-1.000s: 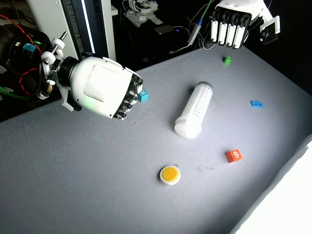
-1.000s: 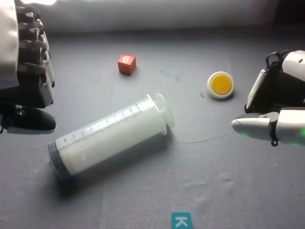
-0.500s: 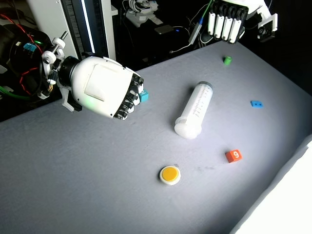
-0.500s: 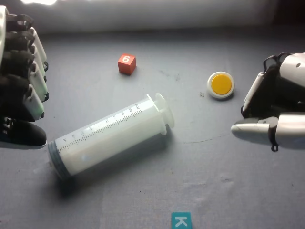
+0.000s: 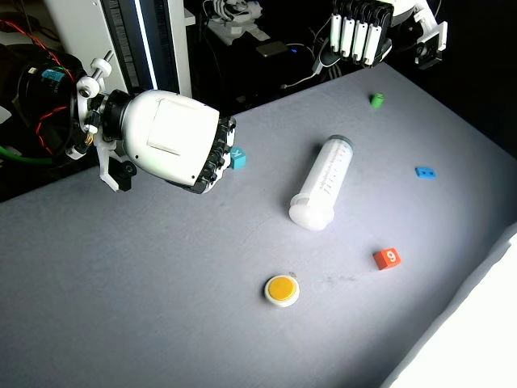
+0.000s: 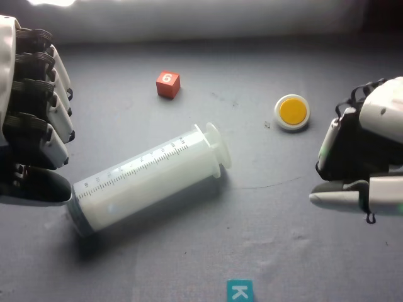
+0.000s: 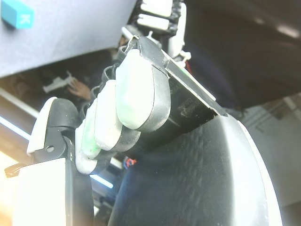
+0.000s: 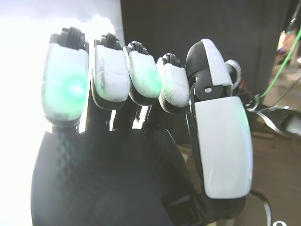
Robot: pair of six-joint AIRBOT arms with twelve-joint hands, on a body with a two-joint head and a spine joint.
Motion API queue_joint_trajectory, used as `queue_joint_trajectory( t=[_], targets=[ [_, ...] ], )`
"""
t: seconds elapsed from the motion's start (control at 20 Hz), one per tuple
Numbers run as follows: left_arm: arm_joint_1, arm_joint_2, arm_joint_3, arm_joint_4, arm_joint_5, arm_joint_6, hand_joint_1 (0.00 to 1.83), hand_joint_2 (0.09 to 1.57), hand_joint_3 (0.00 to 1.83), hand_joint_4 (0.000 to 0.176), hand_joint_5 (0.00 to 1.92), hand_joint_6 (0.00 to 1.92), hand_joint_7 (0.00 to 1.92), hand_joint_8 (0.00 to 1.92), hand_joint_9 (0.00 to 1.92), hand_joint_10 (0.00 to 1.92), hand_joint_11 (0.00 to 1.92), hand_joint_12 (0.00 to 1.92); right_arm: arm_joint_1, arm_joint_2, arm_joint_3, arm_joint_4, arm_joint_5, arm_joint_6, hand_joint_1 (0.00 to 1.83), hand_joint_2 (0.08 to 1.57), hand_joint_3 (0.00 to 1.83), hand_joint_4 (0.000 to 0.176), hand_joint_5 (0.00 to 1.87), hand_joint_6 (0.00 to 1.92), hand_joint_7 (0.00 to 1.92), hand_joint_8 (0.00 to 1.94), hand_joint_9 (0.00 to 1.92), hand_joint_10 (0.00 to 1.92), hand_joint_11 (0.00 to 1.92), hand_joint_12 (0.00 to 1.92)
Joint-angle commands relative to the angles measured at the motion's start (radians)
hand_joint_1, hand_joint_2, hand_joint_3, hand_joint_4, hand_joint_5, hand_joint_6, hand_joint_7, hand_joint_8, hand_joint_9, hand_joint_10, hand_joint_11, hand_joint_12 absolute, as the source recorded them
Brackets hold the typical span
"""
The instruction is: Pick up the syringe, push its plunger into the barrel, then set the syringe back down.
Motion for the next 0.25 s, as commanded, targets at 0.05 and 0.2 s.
queue_joint_trajectory(
  t=[0.05,0.2],
  targets=[
    [-0.008,0.001,0.004,-0.093,-0.048,0.012,1.2,1.29,0.0,0.047,1.56,1.92,1.65,1.92,1.69,1.92,1.64,1.92,0.008,0.007,0.003,0.001,0.112,-0.03,0.89,1.35,0.0,0.176,1.37,1.92,1.42,1.94,1.47,1.92,1.62,1.92],
    [-0.008,0.001,0.003,-0.098,-0.051,0.013,1.2,1.3,0.0,0.05,1.55,1.92,1.64,1.92,1.69,1.92,1.64,1.92,0.005,0.007,0.003,-0.003,0.112,-0.033,0.88,1.35,0.0,0.176,1.35,1.92,1.41,1.94,1.46,1.92,1.61,1.92]
  ],
)
